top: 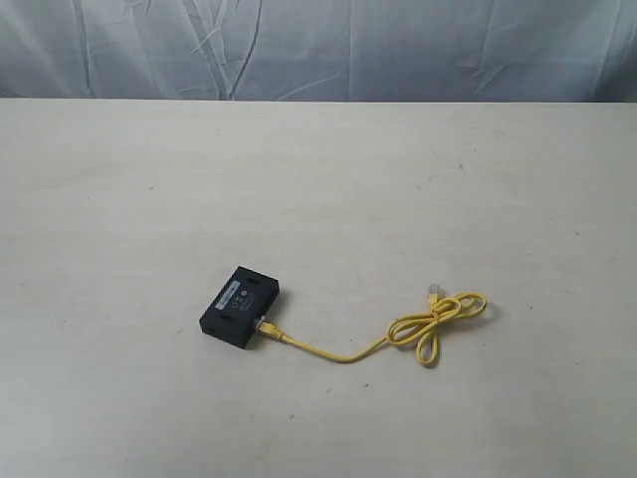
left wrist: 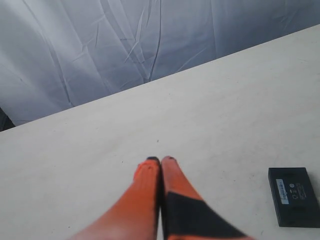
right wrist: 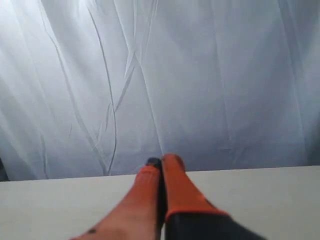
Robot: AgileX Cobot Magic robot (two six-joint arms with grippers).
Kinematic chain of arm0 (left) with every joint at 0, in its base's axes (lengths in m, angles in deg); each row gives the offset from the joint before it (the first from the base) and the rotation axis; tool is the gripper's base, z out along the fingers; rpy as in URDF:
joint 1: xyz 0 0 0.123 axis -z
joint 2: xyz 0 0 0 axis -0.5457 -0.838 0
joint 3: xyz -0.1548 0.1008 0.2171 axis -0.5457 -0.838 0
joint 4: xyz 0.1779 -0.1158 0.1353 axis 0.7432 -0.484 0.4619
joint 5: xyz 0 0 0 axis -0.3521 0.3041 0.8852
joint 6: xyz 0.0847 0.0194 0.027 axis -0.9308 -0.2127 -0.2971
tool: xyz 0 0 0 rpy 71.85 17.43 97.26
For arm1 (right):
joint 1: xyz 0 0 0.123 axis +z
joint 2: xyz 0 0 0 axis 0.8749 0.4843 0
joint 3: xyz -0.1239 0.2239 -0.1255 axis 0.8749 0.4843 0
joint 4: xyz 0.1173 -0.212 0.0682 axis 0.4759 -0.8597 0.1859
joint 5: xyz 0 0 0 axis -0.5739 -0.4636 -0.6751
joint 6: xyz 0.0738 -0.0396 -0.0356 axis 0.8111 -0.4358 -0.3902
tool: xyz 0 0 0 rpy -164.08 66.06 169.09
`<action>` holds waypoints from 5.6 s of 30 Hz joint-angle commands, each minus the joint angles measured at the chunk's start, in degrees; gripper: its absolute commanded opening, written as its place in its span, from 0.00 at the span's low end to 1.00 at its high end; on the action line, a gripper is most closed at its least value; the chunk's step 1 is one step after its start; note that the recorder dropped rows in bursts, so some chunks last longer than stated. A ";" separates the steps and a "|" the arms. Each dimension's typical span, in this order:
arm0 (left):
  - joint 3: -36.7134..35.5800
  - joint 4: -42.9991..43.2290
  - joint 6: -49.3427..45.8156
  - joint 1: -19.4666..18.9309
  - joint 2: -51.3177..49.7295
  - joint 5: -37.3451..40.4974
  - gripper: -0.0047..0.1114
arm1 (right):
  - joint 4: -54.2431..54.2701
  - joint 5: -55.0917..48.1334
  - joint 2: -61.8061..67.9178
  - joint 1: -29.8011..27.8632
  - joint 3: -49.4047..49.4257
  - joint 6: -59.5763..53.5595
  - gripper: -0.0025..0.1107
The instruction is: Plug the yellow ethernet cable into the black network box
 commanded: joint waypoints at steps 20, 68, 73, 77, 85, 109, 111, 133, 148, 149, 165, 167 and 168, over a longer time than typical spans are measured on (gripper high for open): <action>-0.34 -0.04 0.35 -0.07 0.28 -0.10 0.04 | -7.81 1.05 -13.35 -0.28 27.42 -0.38 0.02; -0.66 3.24 -0.24 -0.07 0.82 0.09 0.04 | -6.45 1.78 -15.26 -6.24 33.27 -0.38 0.02; -5.35 3.65 -0.12 -1.55 8.86 -0.12 0.04 | -6.45 1.78 -15.26 -6.24 33.27 -0.38 0.02; -12.47 4.96 -0.23 -1.92 17.44 -1.86 0.04 | -6.45 1.78 -15.26 -6.24 33.27 -0.38 0.02; -26.28 8.78 -0.23 -1.97 26.31 -14.22 0.04 | -6.45 2.02 -15.26 -6.24 33.27 -0.38 0.02; -27.71 17.84 27.50 -4.64 26.31 -13.78 0.04 | -6.68 1.86 -15.26 -6.24 33.27 -0.26 0.02; -27.71 20.83 34.74 -4.64 26.31 -13.79 0.04 | -6.68 1.86 -15.26 -6.24 33.27 -0.26 0.02; -27.71 21.67 36.81 -4.64 26.31 -13.79 0.04 | -6.44 1.99 -15.26 -6.24 33.27 -0.26 0.02; -27.71 21.67 36.81 -4.64 26.31 -13.79 0.04 | -6.44 1.83 -15.26 -6.24 33.27 -0.19 0.02; -27.71 21.67 36.81 -4.64 26.31 -13.79 0.04 | -6.44 1.83 -15.26 -6.24 33.27 -0.19 0.02; -27.71 21.67 36.81 -4.64 26.31 -13.79 0.04 | -6.44 1.97 -15.26 -6.24 33.27 -0.19 0.02; -27.71 21.67 36.81 -4.64 26.31 -13.79 0.04 | -6.44 1.97 -15.26 -6.24 33.27 -0.19 0.02; -27.71 21.67 36.81 -4.64 26.31 -13.79 0.04 | -6.44 1.97 -15.26 -6.24 33.27 -0.19 0.02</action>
